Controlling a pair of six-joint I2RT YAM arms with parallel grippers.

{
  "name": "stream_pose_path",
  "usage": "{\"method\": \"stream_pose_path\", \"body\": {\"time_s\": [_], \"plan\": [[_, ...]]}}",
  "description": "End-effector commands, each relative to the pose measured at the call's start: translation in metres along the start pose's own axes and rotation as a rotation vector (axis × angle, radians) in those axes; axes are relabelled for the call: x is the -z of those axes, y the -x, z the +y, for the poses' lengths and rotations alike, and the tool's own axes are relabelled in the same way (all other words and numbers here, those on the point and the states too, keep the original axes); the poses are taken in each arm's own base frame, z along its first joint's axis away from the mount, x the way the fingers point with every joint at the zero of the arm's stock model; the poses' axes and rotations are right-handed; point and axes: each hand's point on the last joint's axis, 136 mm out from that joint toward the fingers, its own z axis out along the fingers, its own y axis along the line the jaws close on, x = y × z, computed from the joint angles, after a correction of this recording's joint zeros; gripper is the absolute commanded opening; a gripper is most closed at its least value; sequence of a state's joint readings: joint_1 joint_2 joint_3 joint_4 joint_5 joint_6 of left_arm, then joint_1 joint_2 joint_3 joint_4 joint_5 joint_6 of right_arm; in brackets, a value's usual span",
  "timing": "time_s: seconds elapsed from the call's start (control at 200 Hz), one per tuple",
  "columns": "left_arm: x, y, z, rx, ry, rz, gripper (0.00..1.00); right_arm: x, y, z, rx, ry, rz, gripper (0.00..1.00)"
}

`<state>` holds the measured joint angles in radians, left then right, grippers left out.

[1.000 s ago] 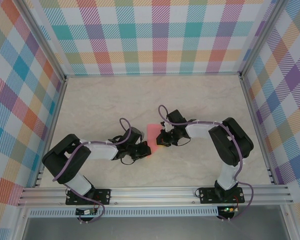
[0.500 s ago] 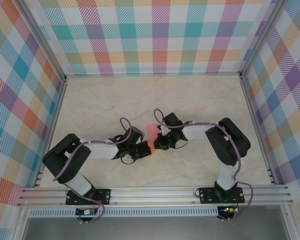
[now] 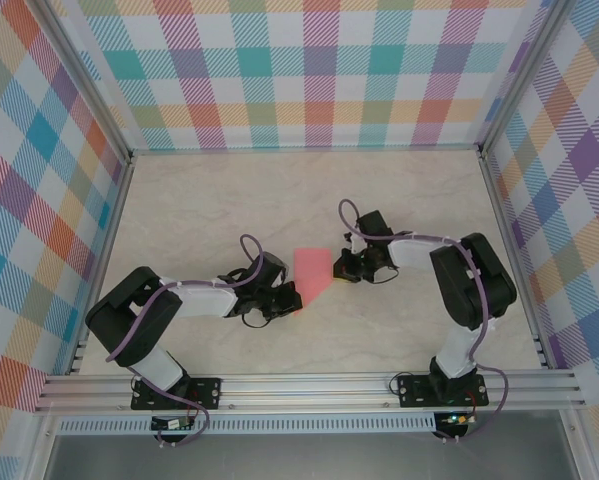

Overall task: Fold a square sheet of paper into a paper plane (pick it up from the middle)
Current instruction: Third fold the triangle at the center of the table.

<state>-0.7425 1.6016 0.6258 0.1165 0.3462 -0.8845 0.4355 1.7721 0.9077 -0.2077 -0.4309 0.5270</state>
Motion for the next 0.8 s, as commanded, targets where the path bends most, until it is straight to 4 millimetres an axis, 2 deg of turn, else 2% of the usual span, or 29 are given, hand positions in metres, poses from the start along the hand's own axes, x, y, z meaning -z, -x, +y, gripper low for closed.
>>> {"method": "stream_pose_path", "body": {"time_s": [0.0, 0.085, 0.175, 0.27, 0.415, 0.545, 0.795], "plan": [[-0.001, -0.013, 0.036, 0.032, 0.147, 0.054, 0.00, 0.021, -0.001, 0.005, 0.009, -0.017, -0.046, 0.02], [0.004, 0.001, 0.006, -0.008, 0.068, 0.020, 0.00, 0.031, -0.007, 0.015, -0.027, 0.032, -0.060, 0.04], [0.015, 0.018, -0.025, -0.052, 0.006, -0.028, 0.08, 0.036, -0.015, 0.021, -0.072, 0.078, -0.051, 0.13], [0.023, 0.033, -0.039, -0.083, 0.017, -0.084, 0.16, 0.037, -0.022, 0.027, -0.117, 0.121, -0.037, 0.25], [0.023, 0.050, -0.035, -0.103, 0.100, -0.135, 0.14, 0.037, -0.027, 0.033, -0.169, 0.151, -0.019, 0.38], [0.014, 0.057, -0.024, -0.096, 0.167, -0.149, 0.08, 0.033, -0.029, 0.034, -0.204, 0.142, -0.005, 0.44], [0.006, 0.064, -0.008, -0.098, 0.244, -0.169, 0.02, 0.017, -0.033, 0.033, -0.225, 0.119, 0.035, 0.45]]}}
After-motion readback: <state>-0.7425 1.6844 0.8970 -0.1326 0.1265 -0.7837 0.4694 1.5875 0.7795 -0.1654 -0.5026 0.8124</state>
